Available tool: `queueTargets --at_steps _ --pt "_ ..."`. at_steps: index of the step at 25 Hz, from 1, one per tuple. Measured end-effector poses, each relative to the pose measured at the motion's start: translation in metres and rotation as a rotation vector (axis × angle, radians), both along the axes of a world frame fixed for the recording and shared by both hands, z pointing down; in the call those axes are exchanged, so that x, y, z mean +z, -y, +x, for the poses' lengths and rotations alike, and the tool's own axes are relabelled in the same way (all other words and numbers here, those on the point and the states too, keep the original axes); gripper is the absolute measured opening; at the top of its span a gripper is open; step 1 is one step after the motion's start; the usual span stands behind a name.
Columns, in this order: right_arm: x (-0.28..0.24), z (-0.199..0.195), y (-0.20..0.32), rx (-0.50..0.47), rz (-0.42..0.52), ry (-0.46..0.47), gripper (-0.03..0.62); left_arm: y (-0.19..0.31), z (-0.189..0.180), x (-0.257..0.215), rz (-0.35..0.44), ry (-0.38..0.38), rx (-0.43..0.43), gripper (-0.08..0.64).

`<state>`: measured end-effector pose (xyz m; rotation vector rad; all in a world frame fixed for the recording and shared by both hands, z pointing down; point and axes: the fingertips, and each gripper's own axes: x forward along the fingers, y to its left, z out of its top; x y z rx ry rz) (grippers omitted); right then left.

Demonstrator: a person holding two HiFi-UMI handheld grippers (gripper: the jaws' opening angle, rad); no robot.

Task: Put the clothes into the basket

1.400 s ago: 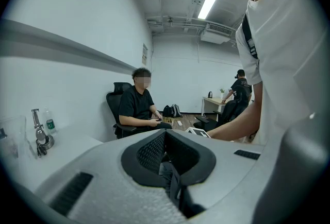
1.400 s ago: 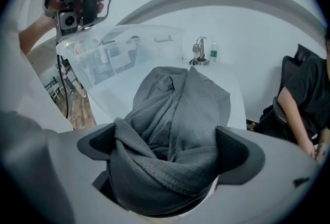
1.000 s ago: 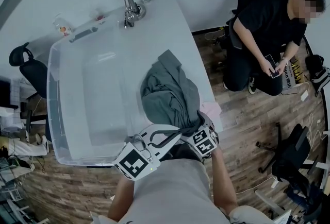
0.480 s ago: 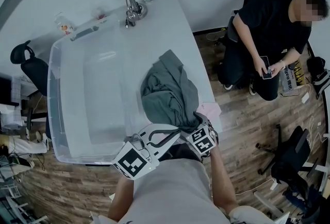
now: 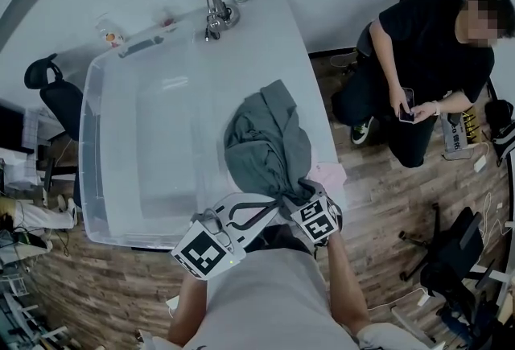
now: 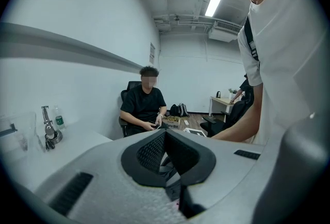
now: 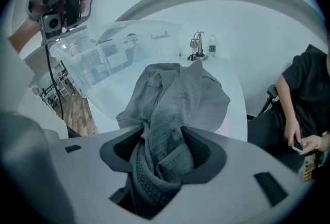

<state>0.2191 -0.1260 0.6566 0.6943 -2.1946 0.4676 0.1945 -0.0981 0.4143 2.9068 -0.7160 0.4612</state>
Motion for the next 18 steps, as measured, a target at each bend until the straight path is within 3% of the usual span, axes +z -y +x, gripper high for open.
queueTargets --at_steps 9,18 --pt "-0.019 0.0 0.002 0.025 -0.029 0.074 0.156 -0.005 -0.006 -0.005 0.005 0.003 -0.034 0.005" --pt "-0.032 -0.003 0.004 0.039 0.012 0.053 0.095 -0.015 -0.02 -0.011 0.03 -0.008 -0.013 0.005"
